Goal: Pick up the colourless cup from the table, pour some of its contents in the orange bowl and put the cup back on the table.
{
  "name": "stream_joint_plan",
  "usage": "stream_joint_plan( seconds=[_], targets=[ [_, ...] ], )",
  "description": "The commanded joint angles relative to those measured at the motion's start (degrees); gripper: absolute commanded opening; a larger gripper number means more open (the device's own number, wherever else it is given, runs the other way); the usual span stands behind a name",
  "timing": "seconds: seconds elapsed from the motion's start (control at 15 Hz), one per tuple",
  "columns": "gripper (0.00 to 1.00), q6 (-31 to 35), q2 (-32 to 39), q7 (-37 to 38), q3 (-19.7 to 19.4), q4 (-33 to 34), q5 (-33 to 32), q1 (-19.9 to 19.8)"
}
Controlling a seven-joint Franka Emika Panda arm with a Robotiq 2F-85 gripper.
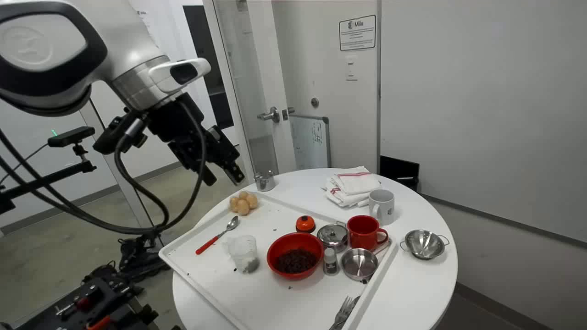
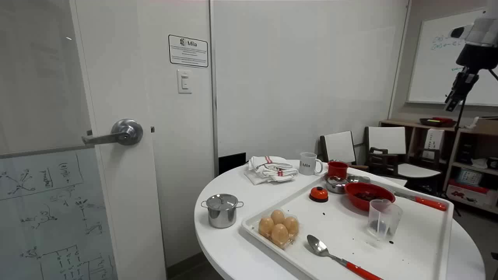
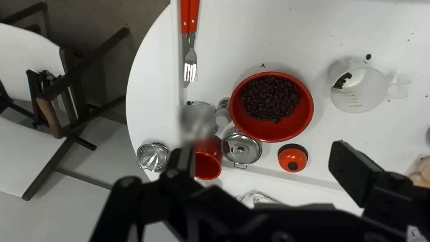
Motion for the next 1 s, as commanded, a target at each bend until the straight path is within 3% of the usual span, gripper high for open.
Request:
stream_joint_plan(
  seconds=[0.0, 0.47, 0.6, 0.93],
  targets=[
    [1.0, -0.1, 0.0, -0.2, 0.3, 0.0, 0.3, -0.2],
    [1.0, -0.1, 0.0, -0.2, 0.3, 0.1, 0.4, -0.2],
    [1.0, -1.0, 0.7, 11.7, 6.2, 0.6, -1.8, -4.4],
    [1.0, -0.9, 3.6, 32.0, 15.4, 2.6, -2.4, -8.8]
  ],
)
